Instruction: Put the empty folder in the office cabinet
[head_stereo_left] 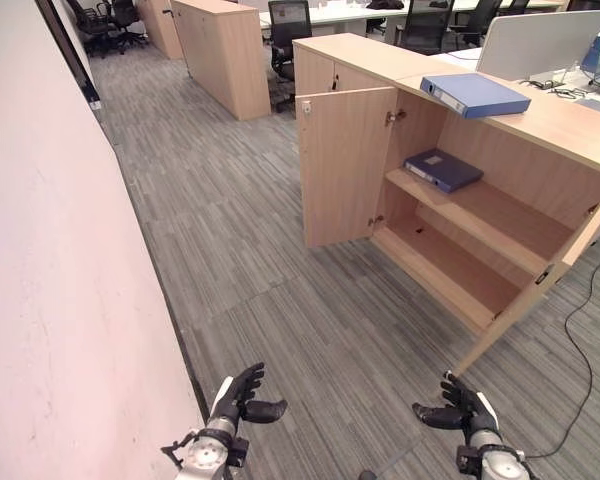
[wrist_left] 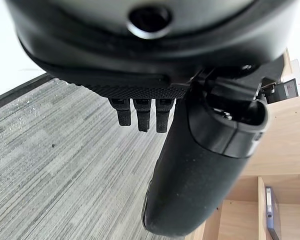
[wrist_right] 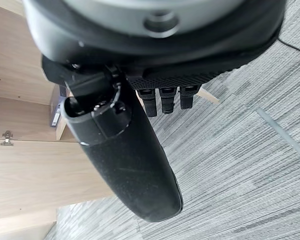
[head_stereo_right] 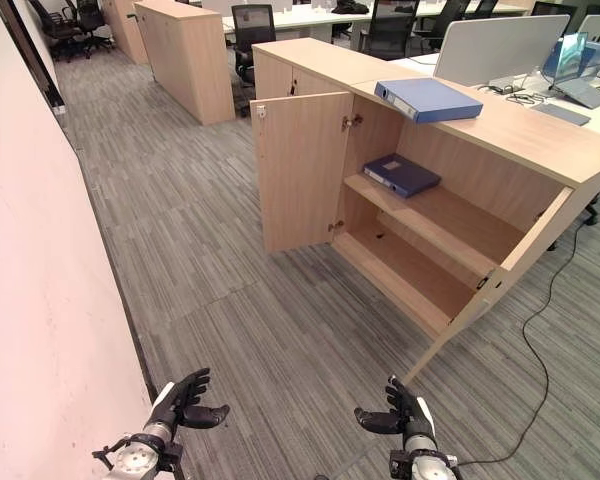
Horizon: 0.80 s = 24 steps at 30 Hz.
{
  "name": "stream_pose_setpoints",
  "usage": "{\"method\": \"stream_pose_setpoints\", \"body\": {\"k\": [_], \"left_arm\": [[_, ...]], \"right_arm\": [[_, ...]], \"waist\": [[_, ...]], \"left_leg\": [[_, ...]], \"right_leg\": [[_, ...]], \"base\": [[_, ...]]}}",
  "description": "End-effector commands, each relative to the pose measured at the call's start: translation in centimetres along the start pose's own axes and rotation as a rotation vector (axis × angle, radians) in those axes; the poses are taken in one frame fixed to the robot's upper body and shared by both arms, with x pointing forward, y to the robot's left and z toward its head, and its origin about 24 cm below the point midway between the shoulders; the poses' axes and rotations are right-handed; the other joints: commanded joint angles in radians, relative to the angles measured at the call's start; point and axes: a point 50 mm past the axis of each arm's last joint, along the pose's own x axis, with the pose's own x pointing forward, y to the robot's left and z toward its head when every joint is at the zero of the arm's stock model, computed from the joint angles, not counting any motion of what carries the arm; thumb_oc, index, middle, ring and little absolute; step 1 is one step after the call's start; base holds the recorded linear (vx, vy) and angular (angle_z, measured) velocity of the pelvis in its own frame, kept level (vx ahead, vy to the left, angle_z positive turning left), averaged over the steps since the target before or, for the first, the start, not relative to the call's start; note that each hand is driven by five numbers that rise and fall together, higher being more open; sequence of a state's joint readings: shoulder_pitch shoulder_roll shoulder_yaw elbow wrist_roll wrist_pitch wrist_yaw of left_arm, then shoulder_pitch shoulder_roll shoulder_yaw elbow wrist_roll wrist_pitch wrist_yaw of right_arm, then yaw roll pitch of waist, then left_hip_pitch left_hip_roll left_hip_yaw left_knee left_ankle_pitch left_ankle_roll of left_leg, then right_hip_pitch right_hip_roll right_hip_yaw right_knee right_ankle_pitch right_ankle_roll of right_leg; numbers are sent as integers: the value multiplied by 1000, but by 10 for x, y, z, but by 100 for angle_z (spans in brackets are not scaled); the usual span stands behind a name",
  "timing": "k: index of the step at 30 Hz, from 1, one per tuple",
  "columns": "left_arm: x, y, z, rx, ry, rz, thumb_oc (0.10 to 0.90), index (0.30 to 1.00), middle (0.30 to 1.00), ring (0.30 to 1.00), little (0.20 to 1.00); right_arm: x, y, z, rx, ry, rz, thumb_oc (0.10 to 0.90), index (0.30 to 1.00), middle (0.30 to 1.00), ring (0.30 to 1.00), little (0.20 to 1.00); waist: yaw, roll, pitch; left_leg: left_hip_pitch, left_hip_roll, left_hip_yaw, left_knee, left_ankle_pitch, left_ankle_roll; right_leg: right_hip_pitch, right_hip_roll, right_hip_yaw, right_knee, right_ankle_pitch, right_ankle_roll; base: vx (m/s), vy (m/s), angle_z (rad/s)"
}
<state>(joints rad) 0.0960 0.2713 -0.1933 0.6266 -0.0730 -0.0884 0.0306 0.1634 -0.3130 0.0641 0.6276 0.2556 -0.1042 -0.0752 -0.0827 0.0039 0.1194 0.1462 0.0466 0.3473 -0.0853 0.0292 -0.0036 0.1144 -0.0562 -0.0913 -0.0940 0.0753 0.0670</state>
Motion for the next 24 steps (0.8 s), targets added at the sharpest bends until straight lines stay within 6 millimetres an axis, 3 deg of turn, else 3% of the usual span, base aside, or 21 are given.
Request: {"method": "stream_pose_setpoints", "body": {"k": [1, 13, 24], "left_arm": [[11, 13, 46, 14, -201, 14, 800, 900, 900, 900, 900], [9, 12, 39, 34, -176, 0, 800, 900, 900, 900, 900], [9, 13, 38, 45, -171, 8, 800, 900, 900, 900, 900]], "right_arm": [[10, -6, 42, 8, -186, -29, 800, 900, 900, 900, 900], [9, -5, 22, -5, -99, -21, 800, 900, 900, 900, 900], [9, -4, 19, -9, -85, -18, 800, 900, 900, 900, 900]], "waist": [[-7, -24, -6], [-8, -24, -5], [-10, -25, -1]], "left_leg": [[69, 55, -25, -2, -71, -70], [67, 53, -27, -2, -71, -69], [63, 55, -31, -2, -65, -71]], "right_leg": [[20, -75, 23, 21, -80, 97], [14, -75, 24, 20, -76, 98], [9, -73, 26, 21, -72, 97]], "base": [[0, 0, 0], [0, 0, 0], [0, 0, 0]]}}
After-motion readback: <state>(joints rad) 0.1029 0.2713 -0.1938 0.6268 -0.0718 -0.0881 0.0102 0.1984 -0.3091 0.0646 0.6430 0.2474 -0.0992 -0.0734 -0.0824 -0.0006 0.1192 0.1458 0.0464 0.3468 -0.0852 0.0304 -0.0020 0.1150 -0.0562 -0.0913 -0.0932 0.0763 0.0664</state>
